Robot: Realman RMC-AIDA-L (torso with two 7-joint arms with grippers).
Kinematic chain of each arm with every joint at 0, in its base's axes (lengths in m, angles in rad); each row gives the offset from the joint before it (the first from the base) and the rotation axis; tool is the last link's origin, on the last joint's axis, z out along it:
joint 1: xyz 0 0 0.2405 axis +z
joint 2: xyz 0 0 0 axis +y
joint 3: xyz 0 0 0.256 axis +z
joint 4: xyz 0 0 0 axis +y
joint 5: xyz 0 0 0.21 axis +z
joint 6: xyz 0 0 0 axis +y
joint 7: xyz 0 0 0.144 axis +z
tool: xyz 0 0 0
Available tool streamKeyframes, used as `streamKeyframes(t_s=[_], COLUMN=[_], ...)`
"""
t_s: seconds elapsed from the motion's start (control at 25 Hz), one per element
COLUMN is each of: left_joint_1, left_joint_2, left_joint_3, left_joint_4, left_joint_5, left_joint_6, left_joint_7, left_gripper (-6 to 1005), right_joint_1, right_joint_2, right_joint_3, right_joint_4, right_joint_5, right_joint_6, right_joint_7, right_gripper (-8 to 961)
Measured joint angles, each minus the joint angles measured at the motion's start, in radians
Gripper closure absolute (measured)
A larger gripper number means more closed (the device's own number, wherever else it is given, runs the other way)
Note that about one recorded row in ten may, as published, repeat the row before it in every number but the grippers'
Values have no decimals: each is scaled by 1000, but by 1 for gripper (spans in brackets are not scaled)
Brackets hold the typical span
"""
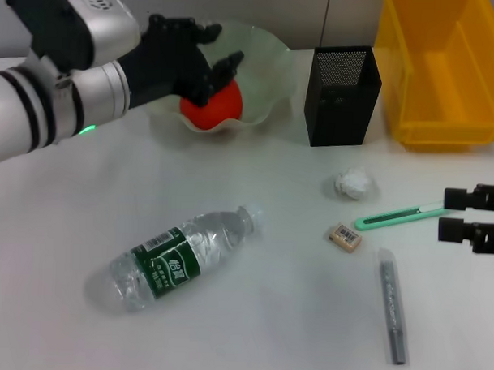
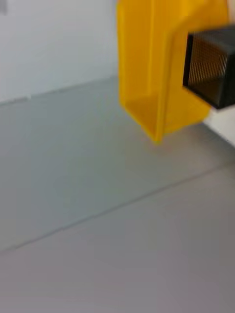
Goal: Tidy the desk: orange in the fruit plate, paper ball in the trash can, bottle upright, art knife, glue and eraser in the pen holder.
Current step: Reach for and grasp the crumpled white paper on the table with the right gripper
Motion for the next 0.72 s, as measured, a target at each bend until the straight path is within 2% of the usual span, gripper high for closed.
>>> streamKeyframes(t_s=[0.28,0.44,0.48,0.72], left_joint_1=[63,85,88,101], left_joint_2=[1,1,1,1], left_joint_3=[-53,-75,-76,-94], left_joint_4=[70,75,77,81], left_joint_5=[0,0,0,0], left_joint_6=[179,208,211,228], left_joint_7=[-38,-55,-57,-61], left_gripper=[603,603,603,604], right_joint_1=[23,46,46,107], right_joint_2=[-2,-2,-2,-7], right_joint_3=[-26,-139,-139,-275], right_joint_4=[-83,-183,-183,-336], right_joint_5=[-8,-61,-61,-177], right_joint_6=[34,131,131,224], right_joint_7=[95,222,222,485], right_gripper=[223,223,223,224])
